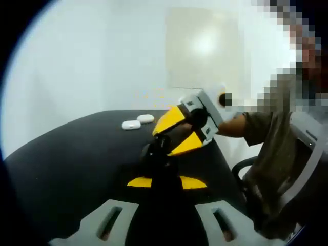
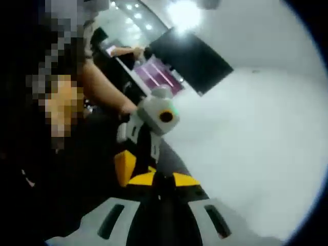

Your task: Pick up three earphones and place each one into its charging case using tactile feedback, ensure that each earphone is properly inserted and securely positioned inside the case.

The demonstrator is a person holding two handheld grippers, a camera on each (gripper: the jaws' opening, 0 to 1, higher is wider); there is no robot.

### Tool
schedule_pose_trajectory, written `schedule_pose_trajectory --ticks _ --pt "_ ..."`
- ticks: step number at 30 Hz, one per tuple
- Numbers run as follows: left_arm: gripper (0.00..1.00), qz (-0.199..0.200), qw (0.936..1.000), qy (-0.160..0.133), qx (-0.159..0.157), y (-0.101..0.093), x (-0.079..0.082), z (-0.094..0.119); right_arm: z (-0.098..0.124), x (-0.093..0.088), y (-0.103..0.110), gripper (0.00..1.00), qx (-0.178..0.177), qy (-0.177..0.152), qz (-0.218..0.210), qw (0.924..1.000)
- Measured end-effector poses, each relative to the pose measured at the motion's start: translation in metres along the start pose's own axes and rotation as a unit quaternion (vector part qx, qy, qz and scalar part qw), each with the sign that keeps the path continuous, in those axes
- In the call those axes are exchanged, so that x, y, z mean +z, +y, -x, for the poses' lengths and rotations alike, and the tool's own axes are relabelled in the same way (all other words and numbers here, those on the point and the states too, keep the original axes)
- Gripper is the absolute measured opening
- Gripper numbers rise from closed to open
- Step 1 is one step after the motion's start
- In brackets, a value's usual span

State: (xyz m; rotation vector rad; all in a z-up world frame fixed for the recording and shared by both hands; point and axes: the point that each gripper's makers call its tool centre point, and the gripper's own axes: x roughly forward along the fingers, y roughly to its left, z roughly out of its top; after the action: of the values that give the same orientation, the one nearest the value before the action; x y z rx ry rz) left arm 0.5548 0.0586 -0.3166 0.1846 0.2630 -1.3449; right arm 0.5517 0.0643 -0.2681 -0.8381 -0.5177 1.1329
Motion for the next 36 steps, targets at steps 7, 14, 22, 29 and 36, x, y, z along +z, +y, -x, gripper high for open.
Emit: schedule_pose_trajectory --ticks 7,14,22,29,36 --pt "0.15 -0.002 1.0000 0.000 0.001 0.001 0.001 0.000 0.007 0.001 0.008 0.12 0.030 0.005 -0.048 0.9984" --pt "0.15 -0.005 1.0000 0.001 0.002 0.002 0.001 0.000 0.009 0.000 0.008 0.15 0.042 0.003 -0.127 0.9909" --pt "0.15 -0.010 0.9999 0.002 0.002 0.002 0.001 0.000 0.015 -0.008 -0.001 0.26 0.055 0.003 -0.189 0.9804" --pt "0.14 -0.013 0.9999 0.002 -0.001 0.003 0.001 0.000 0.005 -0.019 -0.003 0.35 0.107 -0.016 -0.278 0.9545" --pt "0.14 -0.015 0.9999 0.003 -0.004 0.003 0.001 0.000 -0.007 -0.028 0.011 0.33 0.175 -0.019 -0.334 0.9258"
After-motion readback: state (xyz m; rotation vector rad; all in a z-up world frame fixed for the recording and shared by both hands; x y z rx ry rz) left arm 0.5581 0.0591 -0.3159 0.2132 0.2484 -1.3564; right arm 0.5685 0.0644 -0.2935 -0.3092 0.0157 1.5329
